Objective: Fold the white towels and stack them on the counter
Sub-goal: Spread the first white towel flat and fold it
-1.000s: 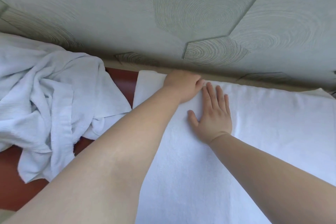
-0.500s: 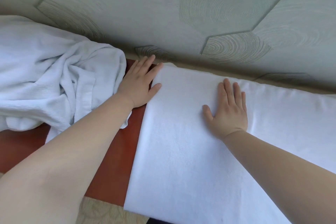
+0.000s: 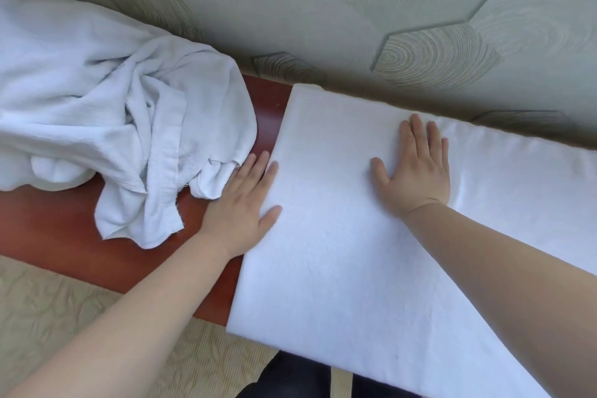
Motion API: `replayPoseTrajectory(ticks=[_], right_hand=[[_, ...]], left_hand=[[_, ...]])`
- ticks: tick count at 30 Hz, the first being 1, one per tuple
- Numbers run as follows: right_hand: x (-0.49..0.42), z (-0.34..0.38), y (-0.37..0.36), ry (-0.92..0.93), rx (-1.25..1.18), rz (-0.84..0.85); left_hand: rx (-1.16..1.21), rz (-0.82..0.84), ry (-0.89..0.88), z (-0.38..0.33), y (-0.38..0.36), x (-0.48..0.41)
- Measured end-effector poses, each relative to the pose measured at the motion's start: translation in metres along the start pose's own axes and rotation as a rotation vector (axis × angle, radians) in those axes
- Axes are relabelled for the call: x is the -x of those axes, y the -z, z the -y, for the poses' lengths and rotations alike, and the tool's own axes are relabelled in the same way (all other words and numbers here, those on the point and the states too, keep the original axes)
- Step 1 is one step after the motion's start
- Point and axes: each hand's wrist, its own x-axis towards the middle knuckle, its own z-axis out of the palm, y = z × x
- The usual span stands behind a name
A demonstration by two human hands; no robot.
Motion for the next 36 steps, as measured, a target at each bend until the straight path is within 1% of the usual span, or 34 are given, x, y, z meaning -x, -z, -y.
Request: replayPoseTrajectory(ticks=[1, 2, 4, 6, 8, 10, 12, 15, 16, 18, 20, 21, 22, 23, 25, 27, 29, 31, 33, 36], right_hand=[[0.000, 0.000, 0.000, 0.003, -0.001, -0.004], [0.000, -0.001, -0.001, 0.007, -0.003, -0.009], [-0.001, -0.001, -0.002, 0.005, -0.013, -0.016], [0.000, -0.001, -0.001, 0.008, -0.012, -0.006], [0.000, 0.000, -0.001, 0.012, 0.003, 0.007], [0.001, 0.000, 0.003, 0.019, 0.016, 0.048], [0.004, 0.002, 0.006, 0.015, 0.009, 0.076], [0.032, 0.021, 0.007, -0.028, -0.072, 0.066], [0.051, 0.030, 0.004, 0.009, -0.091, 0.068], [0.104, 0.042, -0.008, 0.171, -0.090, 0.117], [0.161, 0.037, -0.023, 0.319, -0.014, 0.158], [0.183, 0.025, -0.027, 0.337, 0.020, 0.156], [0.199, 0.010, -0.029, 0.310, 0.036, 0.145], [0.212, -0.007, -0.028, 0.245, 0.043, 0.139], [0.235, -0.045, -0.020, 0.065, 0.065, 0.155], [0.256, -0.078, -0.011, -0.077, 0.102, 0.189], [0.268, -0.096, -0.006, -0.189, 0.115, 0.232], [0.267, -0.097, -0.003, -0.269, 0.103, 0.274], [0.267, -0.084, -0.001, -0.271, 0.074, 0.291], [0.284, -0.076, -0.003, -0.092, 0.062, 0.278]], left_hand=[[0.023, 0.002, 0.033, 0.000, 0.003, 0.001], [0.025, -0.021, 0.026, -0.007, 0.005, 0.002], [0.004, -0.078, -0.074, -0.034, 0.003, 0.009], [0.046, -0.068, -0.128, -0.069, -0.008, 0.022], [0.034, 0.018, -0.081, -0.099, -0.025, 0.039], [-0.076, 0.085, -0.039, -0.112, -0.037, 0.052], [-0.116, 0.085, -0.004, -0.112, -0.037, 0.055], [-0.125, 0.090, 0.003, -0.110, -0.033, 0.051], [-0.143, 0.094, 0.006, -0.111, -0.033, 0.051], [-0.169, 0.102, 0.014, -0.111, -0.032, 0.052], [-0.182, 0.099, 0.022, -0.110, -0.032, 0.052], [-0.181, 0.095, 0.022, -0.110, -0.032, 0.052], [-0.179, 0.089, 0.021, -0.110, -0.032, 0.052], [-0.177, 0.084, 0.023, -0.110, -0.033, 0.052], [-0.179, 0.073, 0.024, -0.111, -0.034, 0.054], [-0.190, 0.059, 0.020, -0.111, -0.035, 0.055], [-0.197, 0.053, 0.022, -0.110, -0.034, 0.055], [-0.200, 0.066, 0.030, -0.111, -0.034, 0.054], [-0.222, 0.081, 0.043, -0.113, -0.032, 0.056], [-0.226, 0.083, 0.083, -0.118, -0.029, 0.057]])
